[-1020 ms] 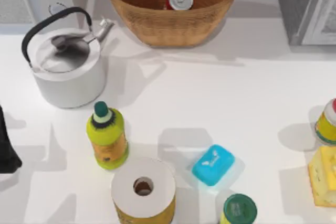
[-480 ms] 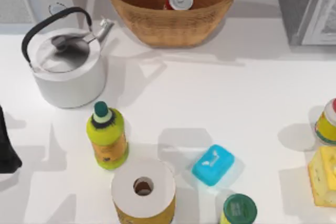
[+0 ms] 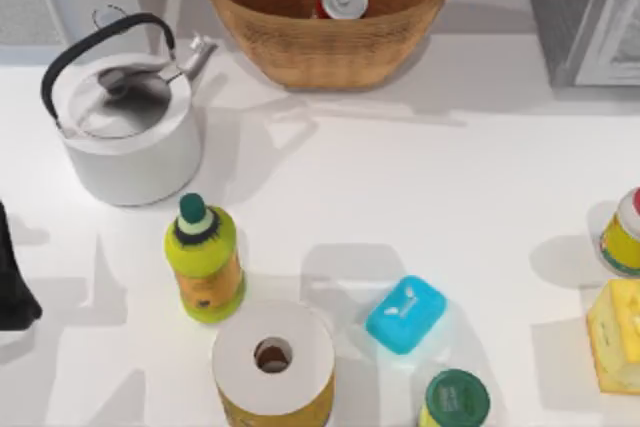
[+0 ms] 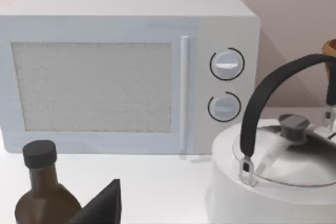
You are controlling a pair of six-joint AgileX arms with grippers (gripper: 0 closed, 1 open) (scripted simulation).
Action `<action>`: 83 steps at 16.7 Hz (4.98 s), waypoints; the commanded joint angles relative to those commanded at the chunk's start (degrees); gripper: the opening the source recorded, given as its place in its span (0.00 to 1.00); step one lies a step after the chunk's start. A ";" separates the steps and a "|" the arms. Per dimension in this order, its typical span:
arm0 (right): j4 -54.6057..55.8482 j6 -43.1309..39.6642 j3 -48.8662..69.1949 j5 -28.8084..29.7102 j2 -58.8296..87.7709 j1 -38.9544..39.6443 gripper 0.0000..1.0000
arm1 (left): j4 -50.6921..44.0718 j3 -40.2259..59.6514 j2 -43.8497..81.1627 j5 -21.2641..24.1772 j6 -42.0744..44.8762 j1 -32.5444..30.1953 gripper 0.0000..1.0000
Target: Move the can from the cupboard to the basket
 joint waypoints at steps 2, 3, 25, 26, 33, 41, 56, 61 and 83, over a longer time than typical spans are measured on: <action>8.07 0.23 2.35 -6.75 10.67 -7.00 1.00 | 0.00 0.00 0.00 0.00 0.00 0.00 1.00; 12.04 0.35 3.51 -10.06 15.96 -10.44 1.00 | 0.00 0.00 0.00 0.00 0.00 0.00 1.00; 27.02 1.11 23.53 -33.79 49.87 -34.15 1.00 | 0.00 0.00 0.00 0.00 0.00 0.00 1.00; 23.01 1.10 27.14 -34.02 49.58 -34.34 1.00 | 0.00 0.00 0.00 0.00 0.00 0.00 1.00; -14.74 1.03 58.31 -34.70 46.39 -35.10 1.00 | 0.00 0.00 0.00 0.00 0.00 0.00 1.00; -48.54 1.05 87.05 -33.95 40.66 -34.49 1.00 | 0.00 0.00 0.00 0.00 0.00 0.00 1.00; -52.82 0.85 92.29 -18.04 40.69 -18.60 1.00 | 0.00 0.00 0.00 0.00 0.00 0.00 1.00; -53.96 0.66 92.63 4.59 40.50 4.11 1.00 | 0.00 0.00 0.00 0.00 0.00 0.00 1.00; -54.26 -0.37 93.32 49.73 40.79 46.76 1.00 | 0.00 0.00 0.00 0.00 0.00 0.00 1.00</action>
